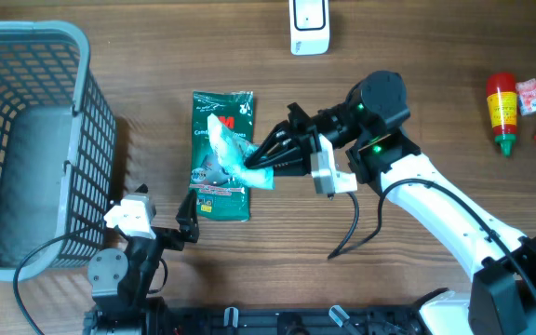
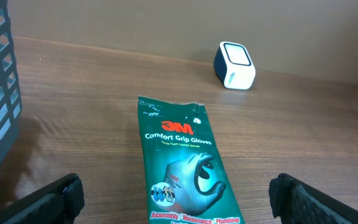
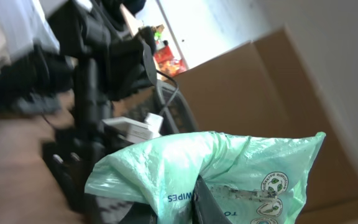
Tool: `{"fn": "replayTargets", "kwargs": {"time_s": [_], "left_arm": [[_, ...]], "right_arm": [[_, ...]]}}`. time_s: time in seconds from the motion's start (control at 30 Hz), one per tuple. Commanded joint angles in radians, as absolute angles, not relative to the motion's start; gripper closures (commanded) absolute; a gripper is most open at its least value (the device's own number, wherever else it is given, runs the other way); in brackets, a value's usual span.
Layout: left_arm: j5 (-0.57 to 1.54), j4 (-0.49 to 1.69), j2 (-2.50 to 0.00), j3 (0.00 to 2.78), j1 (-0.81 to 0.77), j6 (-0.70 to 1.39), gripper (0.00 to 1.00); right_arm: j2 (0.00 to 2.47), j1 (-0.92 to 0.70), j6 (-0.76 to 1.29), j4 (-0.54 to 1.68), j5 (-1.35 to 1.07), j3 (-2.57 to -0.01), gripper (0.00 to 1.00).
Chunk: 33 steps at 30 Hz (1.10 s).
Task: Scan the item barcode
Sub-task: 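Raise the tissue pack up to the white scanner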
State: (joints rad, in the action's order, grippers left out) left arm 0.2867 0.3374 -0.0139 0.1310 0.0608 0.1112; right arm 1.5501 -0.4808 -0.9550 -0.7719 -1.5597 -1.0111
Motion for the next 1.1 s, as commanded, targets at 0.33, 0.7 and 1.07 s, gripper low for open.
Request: {"fn": "replayTargets", "kwargs": {"time_s": [0.33, 0.7, 1.07], "left_arm": [[0.299, 0.335, -0.007, 0.128, 0.056, 0.117, 0.00], [0.299, 0.335, -0.007, 0.128, 0.056, 0.117, 0.00], [0.299, 0.335, -0.007, 0.128, 0.056, 0.117, 0.00]], "right_arm": [[1.546, -0.474, -1.613, -0.893, -1.623, -1.023, 0.96], [1.546, -0.474, -1.569, -0.978, -1.621, -1.023, 0.96], [1.533, -0.469, -1.289, -1.097, -1.584, -1.040, 0.96]]}}
